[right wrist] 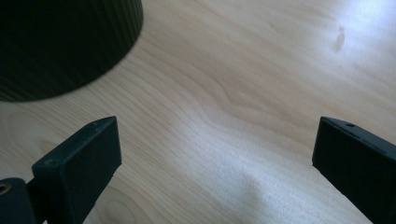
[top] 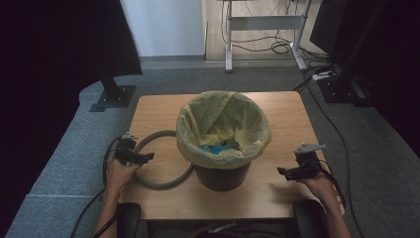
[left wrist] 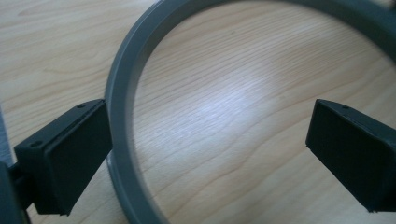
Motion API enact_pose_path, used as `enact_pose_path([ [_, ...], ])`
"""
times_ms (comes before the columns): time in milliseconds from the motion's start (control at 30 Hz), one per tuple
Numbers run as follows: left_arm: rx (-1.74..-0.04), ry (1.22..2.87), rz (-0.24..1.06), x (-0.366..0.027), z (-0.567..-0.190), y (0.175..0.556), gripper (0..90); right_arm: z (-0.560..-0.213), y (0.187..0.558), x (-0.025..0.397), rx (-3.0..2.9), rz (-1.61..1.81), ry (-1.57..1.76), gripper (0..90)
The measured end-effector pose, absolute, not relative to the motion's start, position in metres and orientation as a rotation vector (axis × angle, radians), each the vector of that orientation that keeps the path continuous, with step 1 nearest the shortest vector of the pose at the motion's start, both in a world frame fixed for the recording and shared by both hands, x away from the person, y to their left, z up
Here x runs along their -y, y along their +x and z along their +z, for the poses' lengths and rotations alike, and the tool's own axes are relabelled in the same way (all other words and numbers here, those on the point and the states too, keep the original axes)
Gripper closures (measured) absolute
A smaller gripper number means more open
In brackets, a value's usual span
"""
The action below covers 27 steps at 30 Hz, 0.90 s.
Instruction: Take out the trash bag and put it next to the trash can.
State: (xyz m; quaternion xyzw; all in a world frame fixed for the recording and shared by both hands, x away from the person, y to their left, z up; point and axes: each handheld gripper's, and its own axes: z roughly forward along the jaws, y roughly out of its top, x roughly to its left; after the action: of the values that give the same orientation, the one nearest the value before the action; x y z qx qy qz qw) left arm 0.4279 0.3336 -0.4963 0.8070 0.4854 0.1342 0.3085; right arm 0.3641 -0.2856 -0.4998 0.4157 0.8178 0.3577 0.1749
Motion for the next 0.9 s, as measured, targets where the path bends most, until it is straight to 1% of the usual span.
enact_pose_path([
  [333,-1.19,2.194,0.337,-0.324,-0.465,0.421,0.0,-0.463,0.365,0.283,-2.353,1.059,1.156,1.2],
  [467,-1.139,2.189,0.308,-0.32,-0.451,0.417,1.1,-0.448,0.364,0.279,-2.369,1.083,1.124,0.6],
  [600,-1.108,2.192,0.301,-0.315,-0.436,0.415,2.3,-0.434,0.363,0.276,-2.385,1.099,1.101,0.0],
  [733,-1.062,2.23,0.311,-0.307,-0.42,0.413,3.1,-0.42,0.362,0.274,-2.389,1.124,1.072,0.0],
  [900,-1.006,2.224,0.296,-0.301,-0.4,0.41,3.3,-0.4,0.36,0.271,-2.402,1.157,1.04,0.0],
])
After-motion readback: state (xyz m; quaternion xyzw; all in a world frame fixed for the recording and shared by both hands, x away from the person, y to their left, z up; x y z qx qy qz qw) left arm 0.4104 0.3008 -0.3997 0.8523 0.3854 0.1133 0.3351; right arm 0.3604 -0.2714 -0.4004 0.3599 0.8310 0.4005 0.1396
